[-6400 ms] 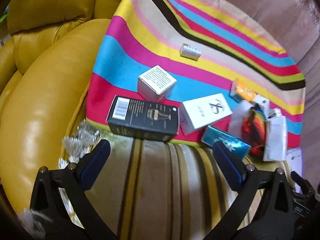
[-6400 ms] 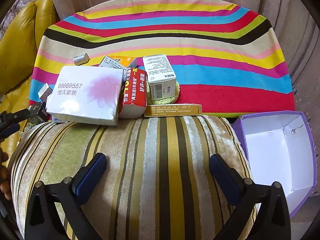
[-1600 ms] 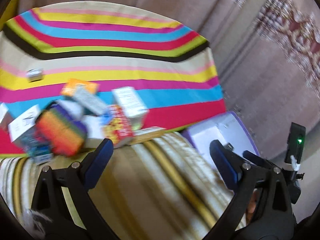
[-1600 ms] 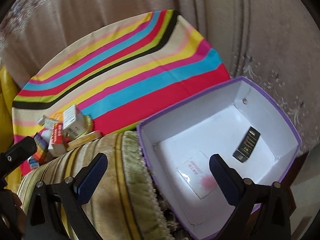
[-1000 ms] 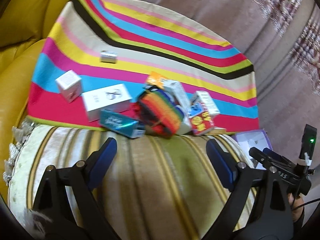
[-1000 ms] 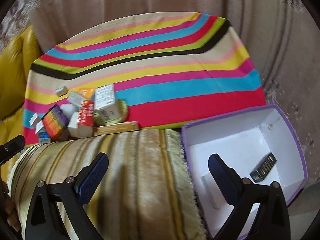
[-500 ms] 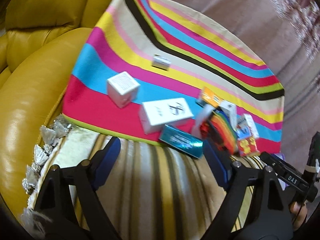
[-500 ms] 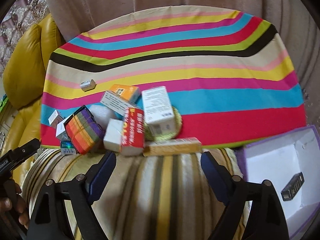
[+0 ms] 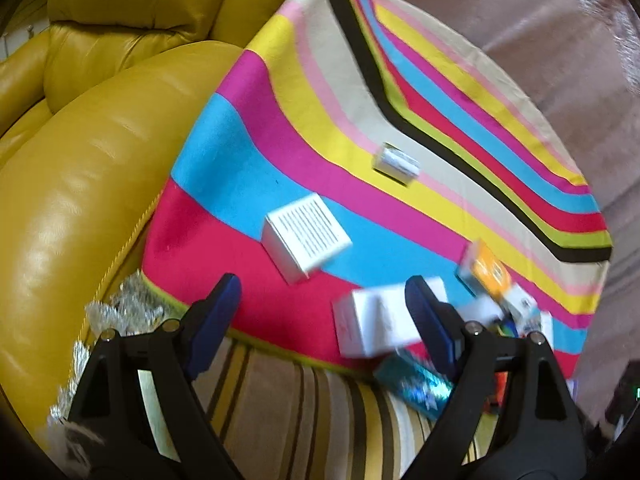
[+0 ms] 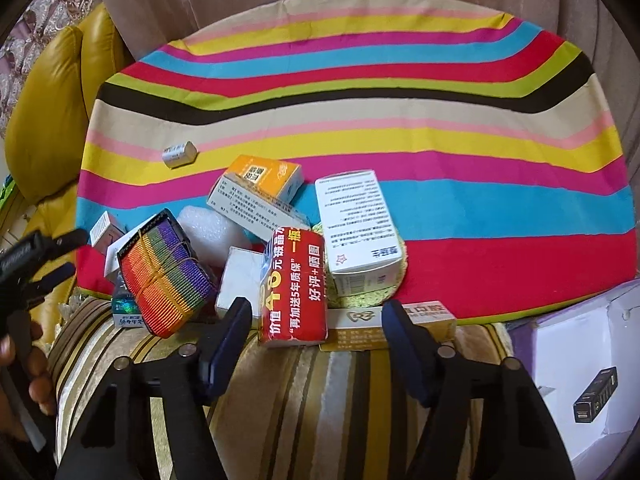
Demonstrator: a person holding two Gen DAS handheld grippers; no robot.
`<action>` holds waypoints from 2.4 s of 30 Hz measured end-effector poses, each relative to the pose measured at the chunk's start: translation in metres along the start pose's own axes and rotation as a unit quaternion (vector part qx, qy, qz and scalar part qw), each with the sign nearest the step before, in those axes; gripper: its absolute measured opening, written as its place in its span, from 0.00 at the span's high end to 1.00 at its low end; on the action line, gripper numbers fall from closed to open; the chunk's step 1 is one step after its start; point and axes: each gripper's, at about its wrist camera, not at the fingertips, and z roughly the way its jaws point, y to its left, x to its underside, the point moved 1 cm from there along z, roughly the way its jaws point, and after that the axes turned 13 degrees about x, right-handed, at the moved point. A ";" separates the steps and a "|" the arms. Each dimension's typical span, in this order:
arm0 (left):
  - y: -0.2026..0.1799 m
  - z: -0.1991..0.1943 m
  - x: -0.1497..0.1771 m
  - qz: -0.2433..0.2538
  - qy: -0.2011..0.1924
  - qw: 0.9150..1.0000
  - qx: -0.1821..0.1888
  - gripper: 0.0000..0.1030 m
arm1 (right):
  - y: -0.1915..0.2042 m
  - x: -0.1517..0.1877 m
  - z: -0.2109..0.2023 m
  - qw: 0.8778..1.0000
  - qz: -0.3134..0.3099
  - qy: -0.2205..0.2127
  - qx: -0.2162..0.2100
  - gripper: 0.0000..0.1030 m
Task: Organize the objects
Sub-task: 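Move both grippers back over the boxes on the cloth, then grasp the white printed box with the left gripper while the right grasps the red-and-white box, then lower both held boxes into the purple-rimmed box and open both grippers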
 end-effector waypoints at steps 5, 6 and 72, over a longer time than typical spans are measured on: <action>0.010 0.024 -0.016 -0.044 0.006 0.998 -0.033 0.16 | 0.004 -0.004 0.004 1.000 0.000 0.001 -0.012 0.37; 0.010 0.027 -0.017 -0.046 0.009 0.998 -0.038 0.16 | 0.005 -0.004 0.006 1.000 0.001 0.002 -0.015 0.37; -0.232 0.007 0.137 0.270 0.073 0.953 0.118 0.41 | -0.125 0.067 -0.062 0.980 0.160 -0.032 0.111 0.71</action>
